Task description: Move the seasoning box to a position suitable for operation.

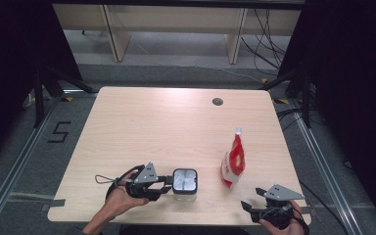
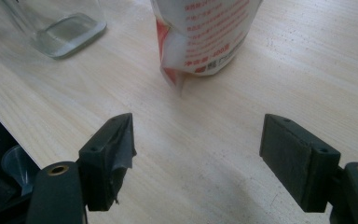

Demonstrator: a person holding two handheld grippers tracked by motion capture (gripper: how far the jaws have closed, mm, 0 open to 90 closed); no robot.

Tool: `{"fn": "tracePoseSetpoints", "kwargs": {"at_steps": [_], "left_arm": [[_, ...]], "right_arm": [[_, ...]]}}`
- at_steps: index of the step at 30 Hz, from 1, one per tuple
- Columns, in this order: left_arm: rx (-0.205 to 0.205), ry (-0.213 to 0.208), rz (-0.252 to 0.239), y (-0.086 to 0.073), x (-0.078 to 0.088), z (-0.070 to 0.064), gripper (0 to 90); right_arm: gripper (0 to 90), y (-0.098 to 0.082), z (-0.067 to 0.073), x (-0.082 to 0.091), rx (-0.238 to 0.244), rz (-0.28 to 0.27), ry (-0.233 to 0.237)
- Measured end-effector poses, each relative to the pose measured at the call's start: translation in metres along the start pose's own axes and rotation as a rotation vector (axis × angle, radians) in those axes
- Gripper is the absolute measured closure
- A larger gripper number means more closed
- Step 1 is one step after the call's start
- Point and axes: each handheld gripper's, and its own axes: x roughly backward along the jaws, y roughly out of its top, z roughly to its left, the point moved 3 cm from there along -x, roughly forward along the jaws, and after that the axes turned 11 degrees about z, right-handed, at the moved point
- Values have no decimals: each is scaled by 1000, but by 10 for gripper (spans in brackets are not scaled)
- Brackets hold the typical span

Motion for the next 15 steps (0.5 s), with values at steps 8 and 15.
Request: {"fn": "tracePoseSetpoints", "kwargs": {"at_steps": [8,15], "left_arm": [[29,18,-4,-3,6,-4,345],[85,1,-17,-4,13,-10,265]], "right_arm": [[273,0,-1,0,15,-15,-16],[270,0,2,0,-8,5,1]]}}
